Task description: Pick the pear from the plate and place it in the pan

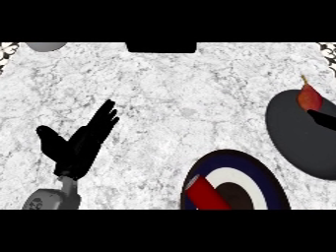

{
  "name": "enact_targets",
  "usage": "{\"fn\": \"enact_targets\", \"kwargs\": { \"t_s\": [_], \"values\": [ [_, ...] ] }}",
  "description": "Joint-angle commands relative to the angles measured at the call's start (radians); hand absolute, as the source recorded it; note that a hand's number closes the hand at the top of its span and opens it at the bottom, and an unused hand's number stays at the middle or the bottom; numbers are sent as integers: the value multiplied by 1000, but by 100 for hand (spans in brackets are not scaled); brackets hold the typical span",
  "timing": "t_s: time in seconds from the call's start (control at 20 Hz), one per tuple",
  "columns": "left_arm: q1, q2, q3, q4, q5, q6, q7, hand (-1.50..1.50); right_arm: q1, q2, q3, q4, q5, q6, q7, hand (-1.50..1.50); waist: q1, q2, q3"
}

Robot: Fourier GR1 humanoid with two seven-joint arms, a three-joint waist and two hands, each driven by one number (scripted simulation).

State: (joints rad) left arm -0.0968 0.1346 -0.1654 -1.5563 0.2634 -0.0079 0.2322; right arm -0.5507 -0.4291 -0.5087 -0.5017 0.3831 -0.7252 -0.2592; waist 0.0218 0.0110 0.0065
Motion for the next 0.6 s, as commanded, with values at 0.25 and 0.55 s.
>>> {"fn": "enact_targets", "kwargs": {
  "t_s": [0.25, 0.55],
  "values": [
    [39, 9, 9, -31, 3, -8, 15, 0, 71, -41, -216, 38, -309, 344, -255, -150, -9, -6, -3],
    [55, -15, -1, -23, -19, -7, -11, 0, 149, -102, -225, 123, -362, 569, -385, -150, -11, -7, -4]
  ]
}}
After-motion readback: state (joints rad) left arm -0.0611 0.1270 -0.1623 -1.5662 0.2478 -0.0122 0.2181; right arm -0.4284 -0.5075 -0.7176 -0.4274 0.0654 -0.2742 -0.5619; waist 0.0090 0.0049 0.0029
